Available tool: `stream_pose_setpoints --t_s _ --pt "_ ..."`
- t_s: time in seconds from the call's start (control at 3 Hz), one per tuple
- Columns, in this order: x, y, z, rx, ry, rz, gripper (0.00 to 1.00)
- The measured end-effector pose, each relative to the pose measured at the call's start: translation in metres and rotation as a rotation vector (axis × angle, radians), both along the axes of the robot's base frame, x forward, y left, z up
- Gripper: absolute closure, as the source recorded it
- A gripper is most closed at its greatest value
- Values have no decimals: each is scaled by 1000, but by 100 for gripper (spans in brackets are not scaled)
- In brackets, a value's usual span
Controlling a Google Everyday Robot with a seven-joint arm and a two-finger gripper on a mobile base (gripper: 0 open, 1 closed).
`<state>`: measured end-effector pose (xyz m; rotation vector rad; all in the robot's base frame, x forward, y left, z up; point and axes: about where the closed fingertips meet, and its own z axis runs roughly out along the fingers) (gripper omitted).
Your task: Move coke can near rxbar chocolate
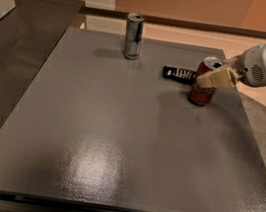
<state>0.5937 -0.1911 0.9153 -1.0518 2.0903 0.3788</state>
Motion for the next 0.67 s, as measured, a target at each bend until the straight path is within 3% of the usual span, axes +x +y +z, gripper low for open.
stream_pose_setpoints --t_s 0.33,0.67 --pt "0 2 0 0 1 3 0" --pt "0 2 0 0 1 3 0"
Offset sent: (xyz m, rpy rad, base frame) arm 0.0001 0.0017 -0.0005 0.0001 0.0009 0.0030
